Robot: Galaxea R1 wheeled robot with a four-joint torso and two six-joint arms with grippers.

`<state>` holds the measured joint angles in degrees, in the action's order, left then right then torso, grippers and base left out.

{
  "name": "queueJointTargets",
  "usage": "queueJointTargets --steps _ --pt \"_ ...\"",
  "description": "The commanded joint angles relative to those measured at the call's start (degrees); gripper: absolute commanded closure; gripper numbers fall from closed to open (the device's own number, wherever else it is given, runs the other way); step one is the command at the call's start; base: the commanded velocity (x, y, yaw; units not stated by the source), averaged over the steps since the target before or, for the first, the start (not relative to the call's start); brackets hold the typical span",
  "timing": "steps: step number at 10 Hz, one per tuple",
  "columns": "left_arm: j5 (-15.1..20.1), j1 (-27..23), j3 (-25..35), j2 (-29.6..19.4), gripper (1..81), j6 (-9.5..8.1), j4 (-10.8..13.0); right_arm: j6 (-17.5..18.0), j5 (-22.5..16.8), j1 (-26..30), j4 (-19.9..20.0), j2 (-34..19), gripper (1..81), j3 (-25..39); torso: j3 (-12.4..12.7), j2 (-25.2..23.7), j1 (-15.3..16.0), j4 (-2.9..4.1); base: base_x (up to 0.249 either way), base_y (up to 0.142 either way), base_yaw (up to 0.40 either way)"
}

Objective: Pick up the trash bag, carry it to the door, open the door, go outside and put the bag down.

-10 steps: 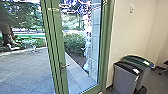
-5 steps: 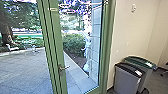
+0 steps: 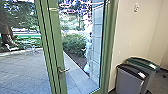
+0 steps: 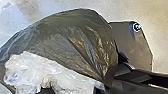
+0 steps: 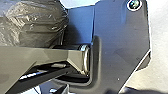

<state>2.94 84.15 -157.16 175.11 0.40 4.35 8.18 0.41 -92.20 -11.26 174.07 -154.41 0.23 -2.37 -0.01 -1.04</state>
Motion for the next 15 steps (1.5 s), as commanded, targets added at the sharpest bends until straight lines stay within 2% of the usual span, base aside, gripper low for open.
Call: queueJointTargets --steps 1,4,15 --pt "2.77 -3.95 0.1 -0.1 81.1 0.56 0.31 -0.09 -2.88 2.85 -0.34 0.25 1.0 0.26 -0.02 0.0 0.01 0.0 0.12 0.07 0.0" --pt "2.77 -3.86 0.1 -0.1 81.1 0.48 0.31 -0.09 -2.88 2.94 -0.34 0.34 1.0 0.26 0.0 0.0 0.01 0.0 0.121 0.067 0.0" --pt "2.77 -3.86 0.1 -0.02 81.1 0.48 0.39 -0.09 -2.88 2.85 -0.43 0.34 1.0 0.26 0.0 0.0 0.01 0.0 0.117 0.0 0.0"
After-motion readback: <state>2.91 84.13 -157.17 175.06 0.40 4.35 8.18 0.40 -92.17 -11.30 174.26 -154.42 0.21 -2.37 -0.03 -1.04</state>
